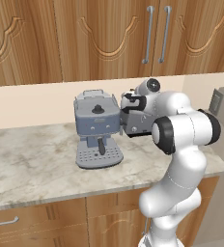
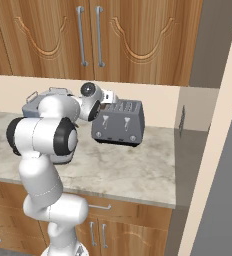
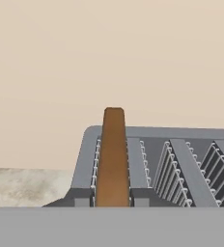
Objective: Start the toaster. Once the lever pops up, take the bread to the plate on the dining counter.
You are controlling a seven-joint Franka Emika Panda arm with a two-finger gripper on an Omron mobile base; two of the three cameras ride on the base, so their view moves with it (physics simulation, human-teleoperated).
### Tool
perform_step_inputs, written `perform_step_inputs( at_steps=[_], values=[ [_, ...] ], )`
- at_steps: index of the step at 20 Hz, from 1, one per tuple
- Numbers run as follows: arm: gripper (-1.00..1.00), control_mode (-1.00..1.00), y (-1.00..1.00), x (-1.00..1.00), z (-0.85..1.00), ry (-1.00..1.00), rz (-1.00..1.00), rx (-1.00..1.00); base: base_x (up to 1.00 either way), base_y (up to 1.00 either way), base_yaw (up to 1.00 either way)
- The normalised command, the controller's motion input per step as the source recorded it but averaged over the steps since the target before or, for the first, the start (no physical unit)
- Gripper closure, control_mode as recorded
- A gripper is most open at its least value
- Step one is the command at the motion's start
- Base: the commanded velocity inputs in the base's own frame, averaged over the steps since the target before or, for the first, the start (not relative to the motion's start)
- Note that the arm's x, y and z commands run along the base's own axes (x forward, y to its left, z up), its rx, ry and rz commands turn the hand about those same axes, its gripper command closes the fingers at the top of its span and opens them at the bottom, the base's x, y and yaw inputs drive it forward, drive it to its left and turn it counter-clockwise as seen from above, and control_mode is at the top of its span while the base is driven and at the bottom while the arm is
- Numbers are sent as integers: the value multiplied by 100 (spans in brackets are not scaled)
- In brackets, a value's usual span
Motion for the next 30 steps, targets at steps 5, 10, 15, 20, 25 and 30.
perform_step_inputs(
  at_steps=[5, 10, 15, 20, 25, 30],
  values=[
    [100, -100, 0, 0, 0, 0, 0, 0, 0, 0, 0],
    [100, -100, 0, 0, 0, 0, 0, 0, 0, 0, 0],
    [100, -100, 0, 0, 0, 0, 0, 0, 0, 0, 0],
    [100, -100, 0, 0, 0, 0, 0, 0, 0, 0, 0],
    [100, -100, 0, 0, 0, 0, 0, 0, 0, 0, 0],
    [100, -100, 0, -3, 7, -7, 0, 0, 0, 0, 0]
  ],
)
